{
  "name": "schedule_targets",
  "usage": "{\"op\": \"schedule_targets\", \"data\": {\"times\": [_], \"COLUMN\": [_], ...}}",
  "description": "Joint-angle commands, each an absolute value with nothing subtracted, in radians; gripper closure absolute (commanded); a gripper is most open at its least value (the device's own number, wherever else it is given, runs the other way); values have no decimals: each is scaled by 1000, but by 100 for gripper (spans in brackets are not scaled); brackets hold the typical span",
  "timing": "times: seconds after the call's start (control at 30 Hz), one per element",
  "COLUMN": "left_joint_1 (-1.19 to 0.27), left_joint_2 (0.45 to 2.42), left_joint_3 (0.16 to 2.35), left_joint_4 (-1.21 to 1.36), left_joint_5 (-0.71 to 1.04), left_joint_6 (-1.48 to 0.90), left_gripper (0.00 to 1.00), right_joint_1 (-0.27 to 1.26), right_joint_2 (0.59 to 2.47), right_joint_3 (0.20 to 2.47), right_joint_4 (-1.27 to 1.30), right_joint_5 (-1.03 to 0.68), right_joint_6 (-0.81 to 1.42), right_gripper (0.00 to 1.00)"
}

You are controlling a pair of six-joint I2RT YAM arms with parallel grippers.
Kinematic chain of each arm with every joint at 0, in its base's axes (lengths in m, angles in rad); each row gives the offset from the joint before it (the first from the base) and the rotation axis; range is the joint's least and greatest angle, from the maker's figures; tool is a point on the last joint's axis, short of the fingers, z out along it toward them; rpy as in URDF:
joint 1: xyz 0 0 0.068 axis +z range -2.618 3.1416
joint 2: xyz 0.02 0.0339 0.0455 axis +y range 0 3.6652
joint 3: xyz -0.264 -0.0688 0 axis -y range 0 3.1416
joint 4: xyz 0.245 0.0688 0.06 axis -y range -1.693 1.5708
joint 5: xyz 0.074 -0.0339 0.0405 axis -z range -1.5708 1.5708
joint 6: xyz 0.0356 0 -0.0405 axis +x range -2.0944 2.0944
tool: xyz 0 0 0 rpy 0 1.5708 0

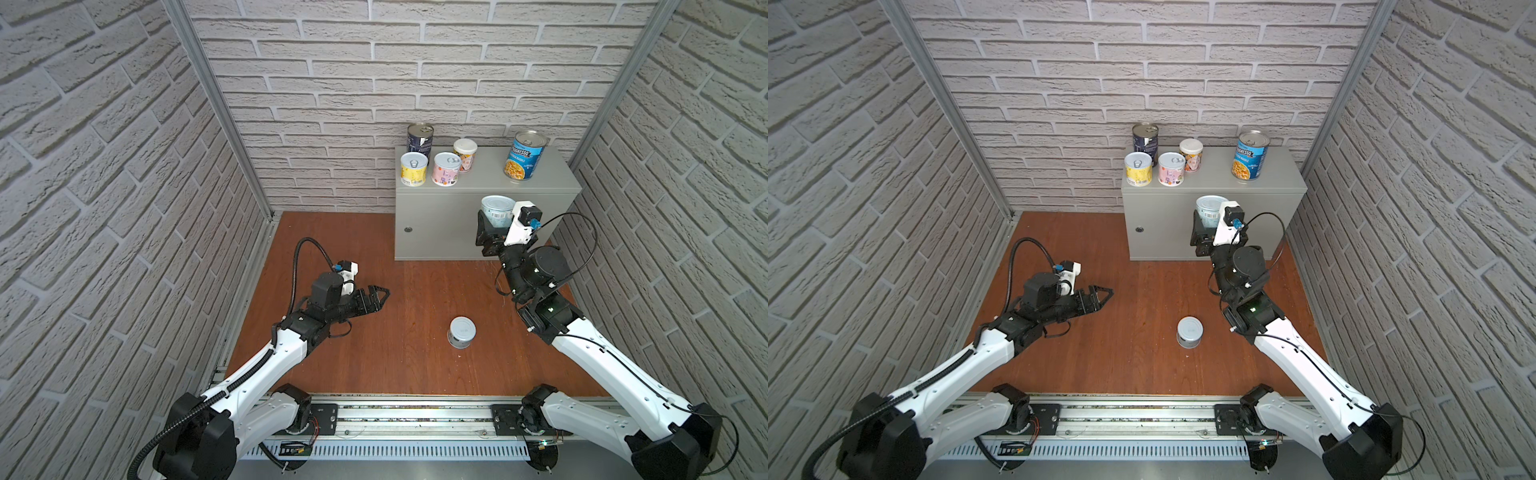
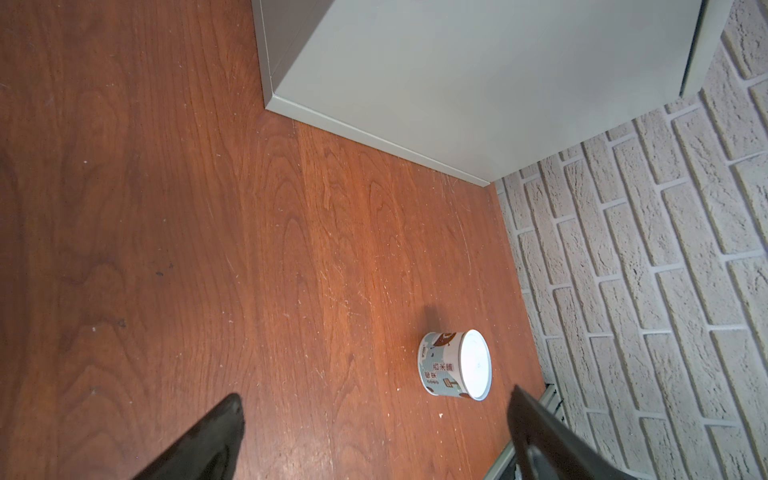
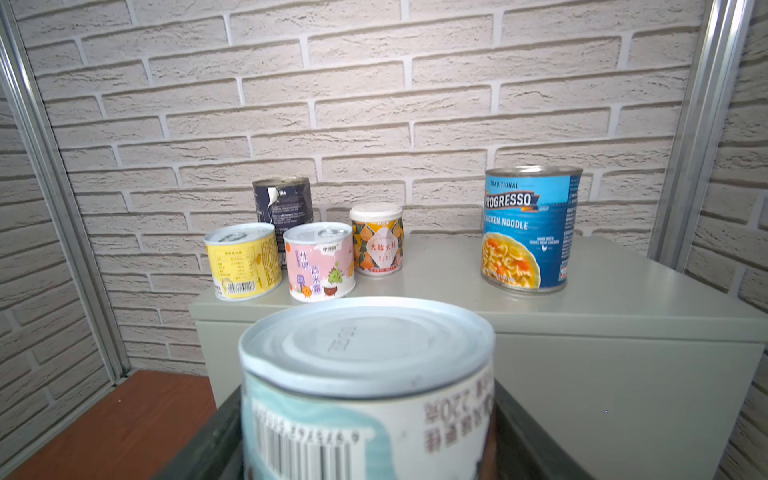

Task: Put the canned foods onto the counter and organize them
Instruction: 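Carry the white-lidded can up toward the cabinet top with the right gripper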

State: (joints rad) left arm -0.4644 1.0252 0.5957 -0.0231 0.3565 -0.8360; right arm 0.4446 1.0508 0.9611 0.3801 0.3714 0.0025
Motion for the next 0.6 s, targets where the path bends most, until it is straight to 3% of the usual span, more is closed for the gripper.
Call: {"op": "schedule_targets", "data": {"times": [0.0,0.57], "left_joint_1": [-455,-456], "left_joint_2": [1002,986], "left_joint_3": [586,583], "left_joint_4": [40,21], "left_joint_5": [357,354], "left_joint_6": [-841,-819], "left_gripper": [2,2], "right_joint_1": [414,241], "right_joint_2": [1076,1316], "right_joint_3": [1040,1262], "right_joint_4": [538,581], "right_joint_5": [304,165], "right_joint_6": [-3,184], "right_gripper": [39,39]}}
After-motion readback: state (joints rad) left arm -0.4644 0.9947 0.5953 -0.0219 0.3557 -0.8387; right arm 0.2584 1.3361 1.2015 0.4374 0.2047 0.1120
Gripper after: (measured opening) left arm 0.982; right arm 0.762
